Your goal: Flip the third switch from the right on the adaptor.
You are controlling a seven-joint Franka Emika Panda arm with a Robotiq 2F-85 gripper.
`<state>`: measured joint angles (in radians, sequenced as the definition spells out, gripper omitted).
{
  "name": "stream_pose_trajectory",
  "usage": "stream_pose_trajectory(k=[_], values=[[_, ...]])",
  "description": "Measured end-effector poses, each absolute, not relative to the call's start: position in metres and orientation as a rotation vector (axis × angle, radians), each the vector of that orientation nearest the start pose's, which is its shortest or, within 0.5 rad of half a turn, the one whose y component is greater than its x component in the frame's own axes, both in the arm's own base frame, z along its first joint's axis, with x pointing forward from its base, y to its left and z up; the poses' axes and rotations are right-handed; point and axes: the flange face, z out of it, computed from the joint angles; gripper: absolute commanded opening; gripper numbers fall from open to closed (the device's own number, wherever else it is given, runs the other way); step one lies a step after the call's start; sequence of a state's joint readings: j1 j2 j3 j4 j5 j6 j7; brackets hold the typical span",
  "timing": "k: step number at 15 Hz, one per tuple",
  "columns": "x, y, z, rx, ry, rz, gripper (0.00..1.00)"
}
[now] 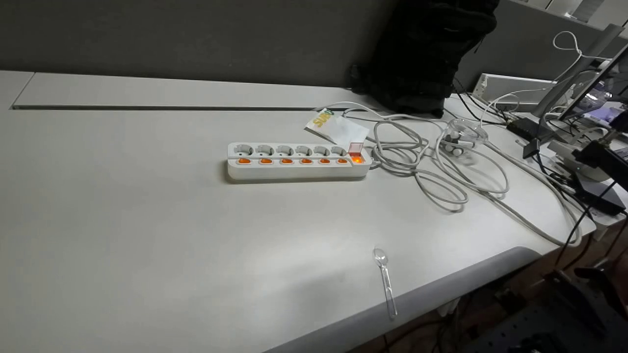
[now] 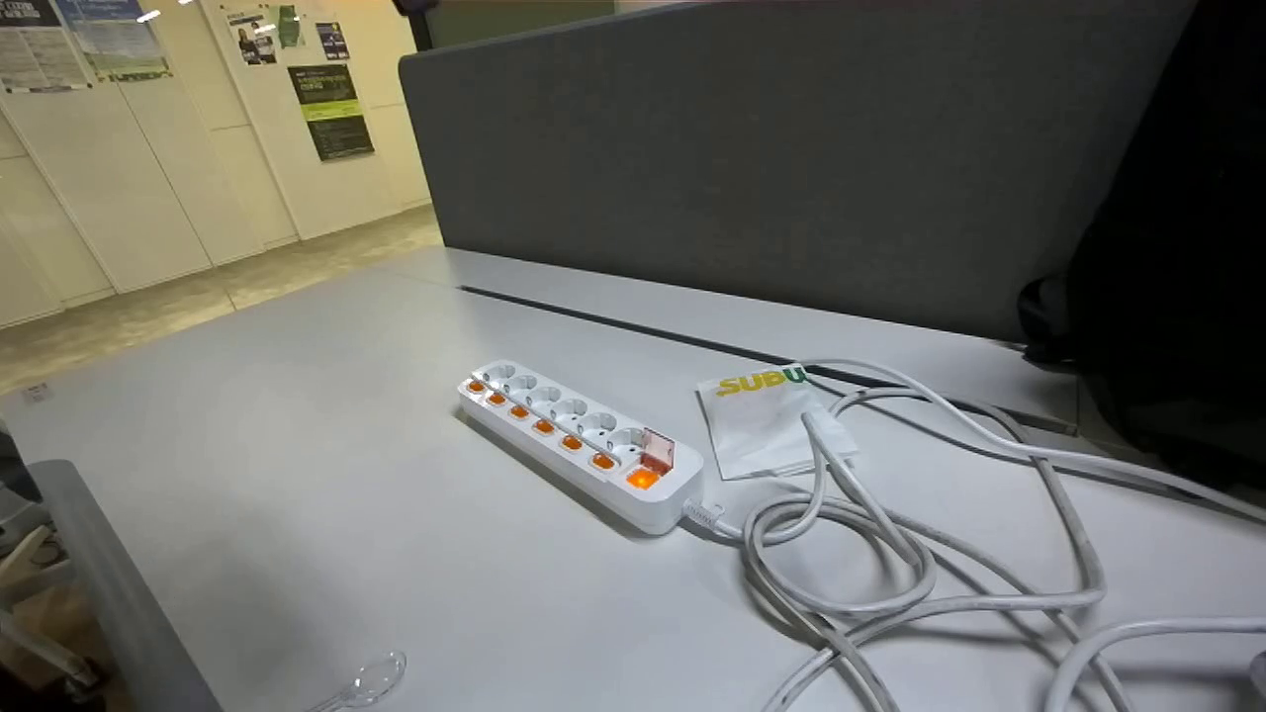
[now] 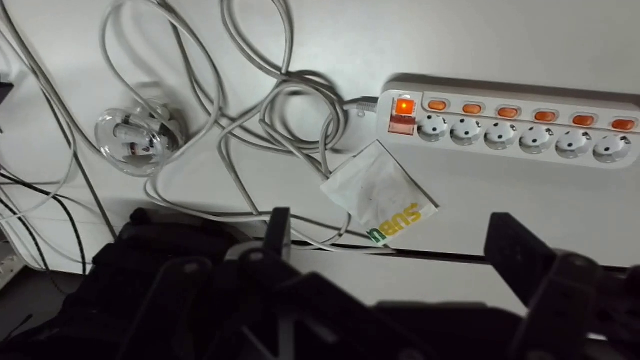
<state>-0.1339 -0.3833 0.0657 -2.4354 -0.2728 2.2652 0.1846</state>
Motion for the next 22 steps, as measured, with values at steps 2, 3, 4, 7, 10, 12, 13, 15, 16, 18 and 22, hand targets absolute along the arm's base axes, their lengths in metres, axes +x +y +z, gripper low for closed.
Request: stream_pose_trajectory(k=[2,3,4,7,10,12,13,15,16,18,22], values=[[0.457,-0.023,0.445,-3.341,0.134,-0.368,0.74],[0.463,-0.016,0.431,-3.335,0.119,-0.347,0.68],[0.468,-0.009,0.416,-3.329,0.107,-0.319,0.6],[0.484,0.009,0.37,-3.31,0.105,-0.242,0.39],[0.502,0.02,0.332,-3.293,0.129,-0.214,0.19],[0.514,0.024,0.313,-3.287,0.147,-0.207,0.05],[0.519,0.024,0.304,-3.287,0.16,-0.201,0.01],[0.528,0.023,0.289,-3.286,0.189,-0.177,0.0],[0.532,0.022,0.282,-3.286,0.202,-0.162,0.0],[0.537,0.018,0.268,-3.288,0.225,-0.128,0.0],[0.542,0.01,0.242,-3.292,0.255,-0.06,0.01]])
